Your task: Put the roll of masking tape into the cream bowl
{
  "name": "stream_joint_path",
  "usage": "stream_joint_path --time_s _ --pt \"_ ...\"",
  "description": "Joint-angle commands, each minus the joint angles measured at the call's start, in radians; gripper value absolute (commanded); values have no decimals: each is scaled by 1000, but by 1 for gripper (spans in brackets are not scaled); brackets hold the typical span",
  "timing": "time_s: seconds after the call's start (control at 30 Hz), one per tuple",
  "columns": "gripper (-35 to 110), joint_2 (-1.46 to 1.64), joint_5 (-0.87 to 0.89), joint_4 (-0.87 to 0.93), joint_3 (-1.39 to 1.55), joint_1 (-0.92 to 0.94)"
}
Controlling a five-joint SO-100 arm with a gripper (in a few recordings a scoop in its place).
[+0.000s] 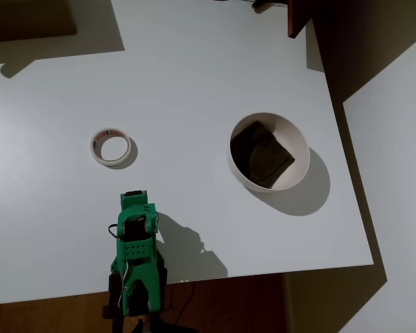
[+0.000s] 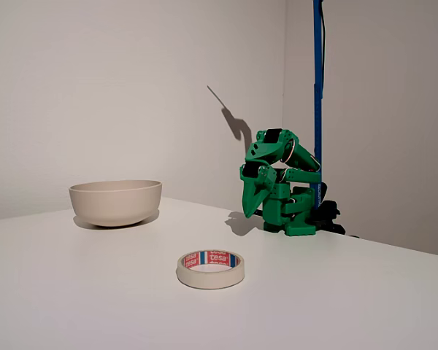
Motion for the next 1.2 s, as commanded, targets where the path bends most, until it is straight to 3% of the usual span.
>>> stream_joint_path --time_s 0.0,0.3,0.57,0.8,1.17 --pt "-8 11 9 9 -6 -15" --pt "-8 -35 -11 -92 -35 -21" --pt "-8 -649 43 -218 -362 -29" --pt "-8 -1083 64 -147 -721 -57" --pt "24 -1388 138 -232 -861 -170"
